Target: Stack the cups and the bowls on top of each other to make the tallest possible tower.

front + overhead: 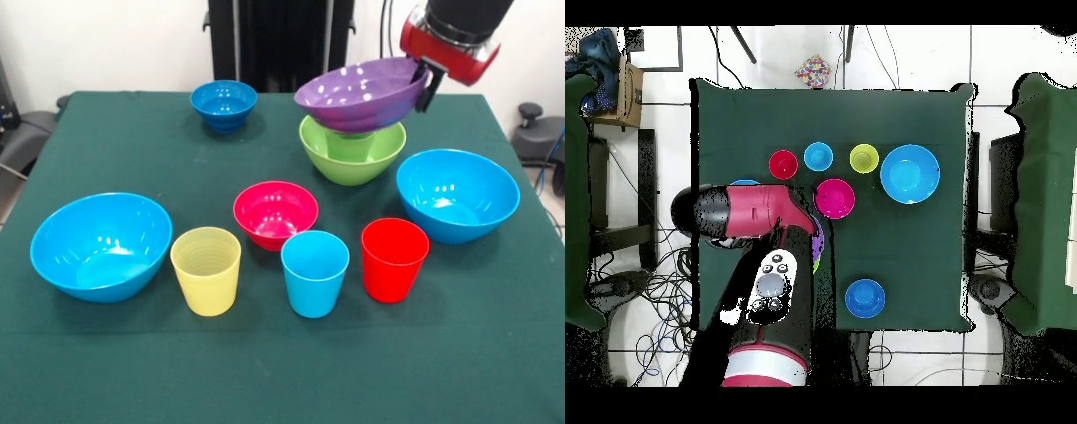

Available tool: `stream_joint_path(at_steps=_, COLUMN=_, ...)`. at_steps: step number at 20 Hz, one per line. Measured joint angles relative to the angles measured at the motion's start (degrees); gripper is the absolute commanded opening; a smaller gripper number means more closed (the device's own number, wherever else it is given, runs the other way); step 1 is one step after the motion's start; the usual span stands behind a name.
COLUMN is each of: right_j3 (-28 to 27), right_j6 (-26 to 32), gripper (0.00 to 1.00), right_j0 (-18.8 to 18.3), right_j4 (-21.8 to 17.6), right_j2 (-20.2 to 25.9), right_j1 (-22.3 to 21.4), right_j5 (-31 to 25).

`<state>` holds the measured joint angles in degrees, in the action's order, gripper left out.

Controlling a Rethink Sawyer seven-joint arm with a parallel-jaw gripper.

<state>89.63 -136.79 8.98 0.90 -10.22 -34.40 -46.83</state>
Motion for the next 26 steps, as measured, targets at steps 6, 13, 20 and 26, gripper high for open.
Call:
stream_joint_path(at_steps=6, right_j3=1.7, right_j6=0.0, gripper=0.00, right_j0=0.0, right_j4=0.0, right_j2=-0.3, right_j1=1.7, right_j5=1.3)
stream_joint_path(at_steps=13, right_j3=2.4, right_j6=0.0, gripper=0.00, right_j0=-0.1, right_j4=0.0, right_j2=-0.9, right_j1=1.7, right_j5=1.0)
stream_joint_path(at_steps=20, right_j3=2.4, right_j6=0.0, gripper=0.00, right_j0=-0.2, right_j4=0.1, right_j2=-1.5, right_j1=1.4, right_j5=0.5)
stream_joint_path(at_steps=26, right_j3=2.4, right_j6=0.0, gripper=0.00, right_j0=-0.1, right_j4=0.1, right_j2=-2.3, right_j1=1.6, right_j5=0.5)
